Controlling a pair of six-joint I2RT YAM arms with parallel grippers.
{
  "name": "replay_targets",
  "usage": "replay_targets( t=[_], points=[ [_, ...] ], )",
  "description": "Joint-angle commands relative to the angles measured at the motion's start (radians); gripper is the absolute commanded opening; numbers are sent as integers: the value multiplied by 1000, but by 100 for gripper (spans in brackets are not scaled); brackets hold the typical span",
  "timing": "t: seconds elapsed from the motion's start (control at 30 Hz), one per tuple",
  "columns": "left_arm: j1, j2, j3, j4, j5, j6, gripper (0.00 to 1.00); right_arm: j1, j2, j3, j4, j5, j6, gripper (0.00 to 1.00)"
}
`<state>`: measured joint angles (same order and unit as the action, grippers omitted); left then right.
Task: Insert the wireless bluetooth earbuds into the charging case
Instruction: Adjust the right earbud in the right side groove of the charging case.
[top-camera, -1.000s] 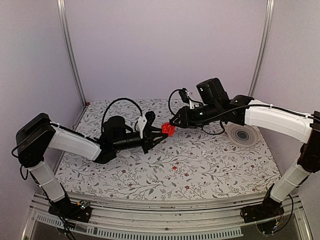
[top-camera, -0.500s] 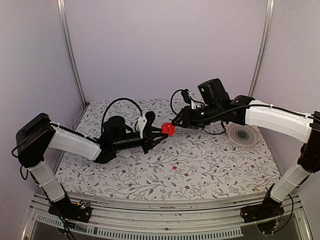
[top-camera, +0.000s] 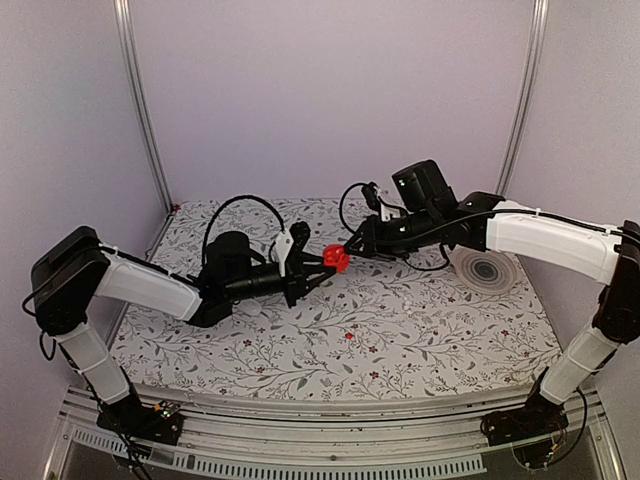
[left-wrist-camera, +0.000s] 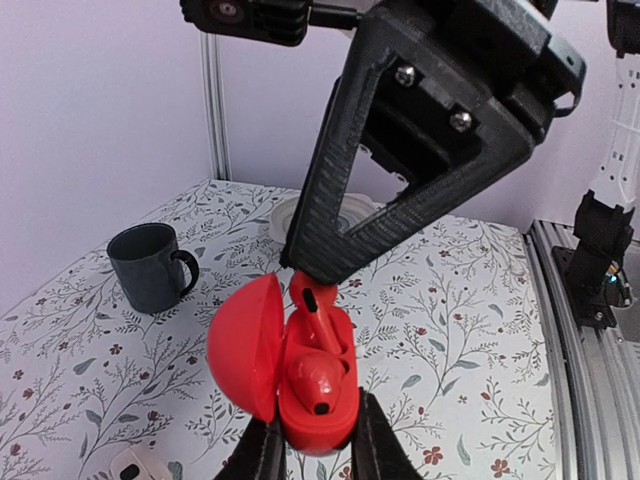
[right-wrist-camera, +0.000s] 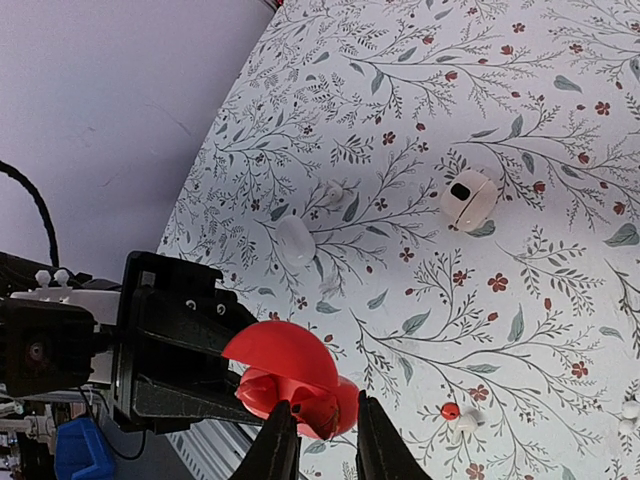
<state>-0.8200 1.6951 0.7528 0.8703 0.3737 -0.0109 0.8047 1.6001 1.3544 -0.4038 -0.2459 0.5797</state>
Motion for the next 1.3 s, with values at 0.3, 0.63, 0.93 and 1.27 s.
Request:
replay_targets(
  t=[0.3, 0.63, 0.93, 1.27],
  points=[
    [-1, -24, 17, 21, 14, -2, 0, -3, 18, 37, 1, -9, 1, 20],
    [-2, -21, 25, 14, 13, -1, 0, 18, 25, 50, -7, 5, -22, 13],
    [-1, -16, 34, 7, 12, 0, 0, 58, 46, 97, -68, 79, -57, 12],
    [-2, -22, 33, 9, 14, -1, 0, 71, 54, 103, -112, 145, -64, 11]
  ],
)
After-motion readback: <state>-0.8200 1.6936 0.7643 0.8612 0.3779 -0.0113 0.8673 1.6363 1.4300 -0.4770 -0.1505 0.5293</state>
